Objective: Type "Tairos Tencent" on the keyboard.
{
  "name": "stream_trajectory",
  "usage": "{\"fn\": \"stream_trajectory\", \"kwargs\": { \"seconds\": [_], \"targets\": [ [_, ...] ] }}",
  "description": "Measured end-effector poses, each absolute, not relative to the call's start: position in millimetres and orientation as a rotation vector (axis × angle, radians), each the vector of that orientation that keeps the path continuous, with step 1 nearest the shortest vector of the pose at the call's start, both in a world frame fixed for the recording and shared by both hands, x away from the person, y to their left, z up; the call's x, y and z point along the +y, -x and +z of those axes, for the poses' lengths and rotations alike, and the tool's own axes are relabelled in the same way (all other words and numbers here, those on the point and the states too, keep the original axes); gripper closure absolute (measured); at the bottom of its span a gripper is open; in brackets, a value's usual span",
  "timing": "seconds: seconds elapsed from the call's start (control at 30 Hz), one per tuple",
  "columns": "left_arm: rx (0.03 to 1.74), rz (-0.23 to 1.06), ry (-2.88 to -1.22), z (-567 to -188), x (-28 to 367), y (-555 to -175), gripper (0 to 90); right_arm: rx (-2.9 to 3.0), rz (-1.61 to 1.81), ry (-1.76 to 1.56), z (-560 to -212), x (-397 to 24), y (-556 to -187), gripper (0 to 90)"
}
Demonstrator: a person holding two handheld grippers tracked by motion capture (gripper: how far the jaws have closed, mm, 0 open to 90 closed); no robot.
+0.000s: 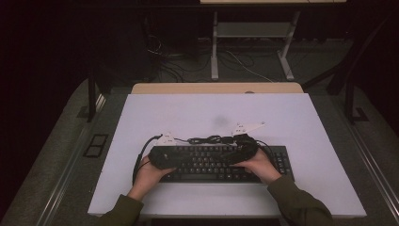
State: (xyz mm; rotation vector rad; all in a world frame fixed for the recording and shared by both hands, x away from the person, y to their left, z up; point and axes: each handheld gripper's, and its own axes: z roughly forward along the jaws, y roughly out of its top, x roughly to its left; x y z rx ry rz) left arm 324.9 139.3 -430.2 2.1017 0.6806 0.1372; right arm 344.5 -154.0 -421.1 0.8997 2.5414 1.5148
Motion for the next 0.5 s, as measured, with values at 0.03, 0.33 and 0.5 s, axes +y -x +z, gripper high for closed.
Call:
{"fn": "stream_trajectory", "kwargs": {
  "seconds": [0.03, 0.33, 0.5],
  "targets": [
    [0.680, 0.136, -2.099, -429.6, 140.1, -324.2, 74.1, 2.540, 1.520, -0.897, -421.0, -154.2, -344.2, 18.5],
    [0.686, 0.135, -2.081, -427.9, 147.8, -317.8, 51.4, 2.543, 1.513, -0.877, -420.3, -158.3, -340.4, 45.9],
    [0.697, 0.155, -2.079, -428.0, 151.9, -315.1, 41.2, 2.563, 1.501, -0.870, -421.9, -160.8, -339.4, 56.2]
  ]
}}
